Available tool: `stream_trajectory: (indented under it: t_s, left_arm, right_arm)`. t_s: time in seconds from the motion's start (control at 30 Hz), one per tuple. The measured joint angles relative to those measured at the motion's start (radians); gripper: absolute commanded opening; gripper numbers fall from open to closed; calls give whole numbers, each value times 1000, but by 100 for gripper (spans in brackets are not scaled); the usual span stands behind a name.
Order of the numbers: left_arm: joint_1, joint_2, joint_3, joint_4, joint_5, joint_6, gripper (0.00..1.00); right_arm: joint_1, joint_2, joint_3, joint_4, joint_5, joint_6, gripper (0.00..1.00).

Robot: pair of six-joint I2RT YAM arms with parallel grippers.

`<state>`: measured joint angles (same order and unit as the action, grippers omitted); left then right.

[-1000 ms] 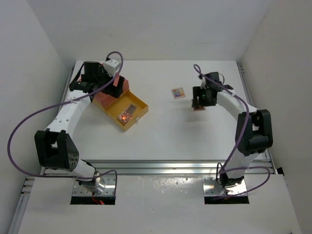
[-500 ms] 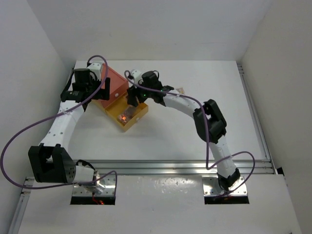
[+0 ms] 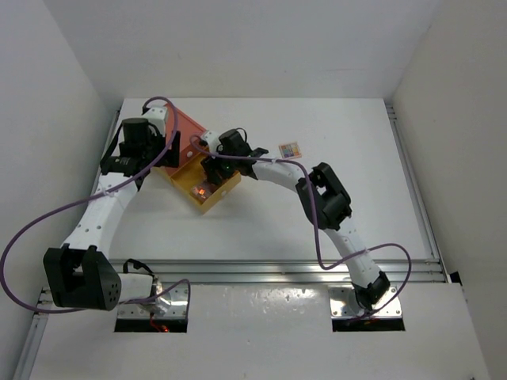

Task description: Organize the makeup

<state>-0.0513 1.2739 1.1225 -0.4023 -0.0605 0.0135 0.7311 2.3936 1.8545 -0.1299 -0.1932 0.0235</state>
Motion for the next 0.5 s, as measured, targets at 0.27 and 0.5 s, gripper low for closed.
stream_trajectory:
  t_s: [0.27, 0.5]
  left_arm:
    - [0, -1, -13, 8, -1, 0, 100]
    - [0, -1, -14, 9, 1, 1, 100]
  right_arm:
    - [24, -1, 2, -22, 11, -40, 89]
    - [24, -58, 3, 3, 11, -18, 91]
